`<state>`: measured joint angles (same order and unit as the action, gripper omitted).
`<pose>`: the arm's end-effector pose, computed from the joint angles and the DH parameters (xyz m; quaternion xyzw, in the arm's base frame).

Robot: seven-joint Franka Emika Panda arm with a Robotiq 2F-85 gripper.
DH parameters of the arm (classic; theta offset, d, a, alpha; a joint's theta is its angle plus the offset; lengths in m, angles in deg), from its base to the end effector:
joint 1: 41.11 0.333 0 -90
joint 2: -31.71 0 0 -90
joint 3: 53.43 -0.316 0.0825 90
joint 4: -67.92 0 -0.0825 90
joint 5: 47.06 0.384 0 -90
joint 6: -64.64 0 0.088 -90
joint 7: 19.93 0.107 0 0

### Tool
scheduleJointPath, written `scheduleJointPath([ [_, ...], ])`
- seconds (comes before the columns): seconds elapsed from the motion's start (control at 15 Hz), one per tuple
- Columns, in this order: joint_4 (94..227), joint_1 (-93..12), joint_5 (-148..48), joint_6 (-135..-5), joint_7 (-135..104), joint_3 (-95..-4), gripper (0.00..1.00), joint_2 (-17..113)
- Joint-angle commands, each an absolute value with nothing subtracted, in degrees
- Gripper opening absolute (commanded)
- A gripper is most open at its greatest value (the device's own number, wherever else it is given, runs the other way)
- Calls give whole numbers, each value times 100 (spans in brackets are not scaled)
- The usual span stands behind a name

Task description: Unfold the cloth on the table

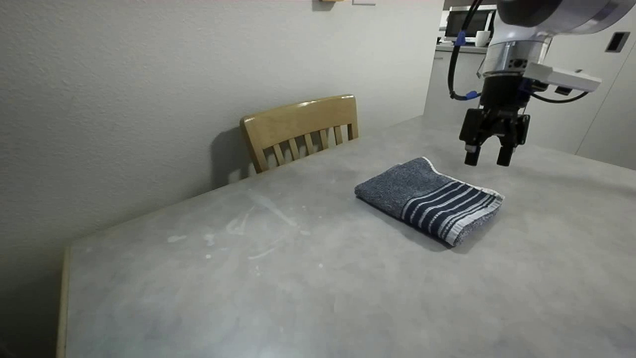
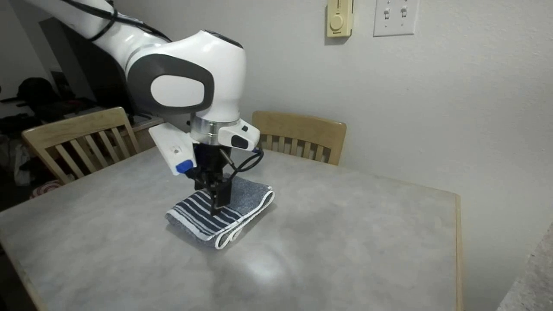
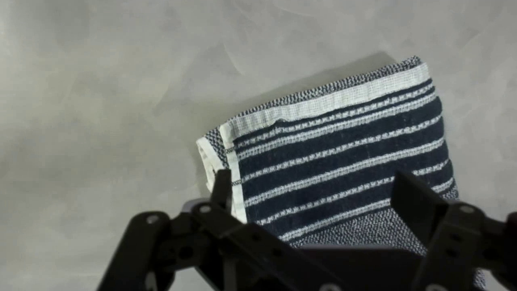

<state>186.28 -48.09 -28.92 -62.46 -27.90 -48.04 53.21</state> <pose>0.5558 -0.1113 0.2342 -0.9788 0.1447 0.0886 0.1146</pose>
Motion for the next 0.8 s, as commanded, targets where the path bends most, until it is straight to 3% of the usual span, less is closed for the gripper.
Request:
scheduleJointPath([
  [0.0, 18564, -4926, -2942, -6220, -2788, -4914, 100, 5372],
  [0.73, 18661, -4690, -2905, -6905, -341, -4646, 100, 5576],
])
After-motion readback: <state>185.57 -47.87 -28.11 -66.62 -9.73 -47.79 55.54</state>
